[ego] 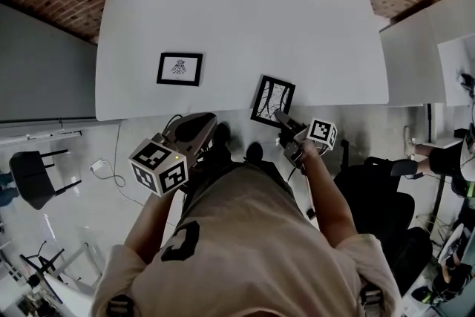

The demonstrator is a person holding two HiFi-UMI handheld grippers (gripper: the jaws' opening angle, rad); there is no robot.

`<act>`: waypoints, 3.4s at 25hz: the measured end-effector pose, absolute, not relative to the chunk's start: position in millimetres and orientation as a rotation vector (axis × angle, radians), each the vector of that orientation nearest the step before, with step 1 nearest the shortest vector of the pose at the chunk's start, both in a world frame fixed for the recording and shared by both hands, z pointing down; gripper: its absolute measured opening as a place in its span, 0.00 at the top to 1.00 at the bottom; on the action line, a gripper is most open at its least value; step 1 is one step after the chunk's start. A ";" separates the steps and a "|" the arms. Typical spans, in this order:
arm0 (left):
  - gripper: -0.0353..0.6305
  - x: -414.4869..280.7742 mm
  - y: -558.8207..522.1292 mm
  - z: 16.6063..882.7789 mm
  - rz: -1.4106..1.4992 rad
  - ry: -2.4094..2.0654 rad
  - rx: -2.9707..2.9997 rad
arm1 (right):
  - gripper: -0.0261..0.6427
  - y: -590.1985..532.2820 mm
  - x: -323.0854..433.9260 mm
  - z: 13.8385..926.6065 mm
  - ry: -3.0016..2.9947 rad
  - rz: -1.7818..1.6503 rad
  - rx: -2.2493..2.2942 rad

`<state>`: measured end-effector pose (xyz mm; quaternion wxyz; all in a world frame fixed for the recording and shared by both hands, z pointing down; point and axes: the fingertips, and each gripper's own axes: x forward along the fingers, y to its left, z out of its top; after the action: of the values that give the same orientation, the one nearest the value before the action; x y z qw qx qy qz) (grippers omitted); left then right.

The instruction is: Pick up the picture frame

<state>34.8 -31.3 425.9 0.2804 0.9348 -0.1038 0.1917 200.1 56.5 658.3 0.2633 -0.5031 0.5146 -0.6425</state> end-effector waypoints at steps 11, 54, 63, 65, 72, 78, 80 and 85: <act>0.92 39.5 -18.6 419.2 0.493 -0.287 2.523 | 0.87 61.7 196.4 632.4 1.434 -1.681 -1.338; 0.92 -150.0 32.0 421.8 0.333 -0.579 2.453 | 0.87 94.8 -0.4 538.2 1.748 -1.670 -1.210; 0.92 -162.7 21.8 420.3 0.322 -0.618 2.452 | 0.87 79.3 -15.7 542.1 1.785 -1.712 -1.236; 0.92 -161.8 18.4 419.0 0.323 -0.627 2.452 | 0.87 77.8 -10.0 544.0 1.815 -1.722 -1.303; 0.92 -137.9 8.5 417.4 0.342 -0.636 2.460 | 0.87 61.4 8.3 533.6 1.865 -1.704 -1.306; 0.92 -98.2 9.7 414.9 0.370 -0.620 2.476 | 0.87 63.1 34.2 530.1 1.840 -1.701 -1.273; 0.92 -85.5 10.1 413.4 0.381 -0.619 2.480 | 0.87 65.7 43.8 531.7 1.828 -1.716 -1.270; 0.92 -51.2 13.0 414.3 0.416 -0.644 2.478 | 0.87 65.4 72.2 529.0 1.824 -1.702 -1.183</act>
<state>-51.2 13.0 414.3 0.2705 0.9197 -0.2392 0.1543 72.2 65.4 529.0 0.1892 -0.4207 0.6488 -0.6052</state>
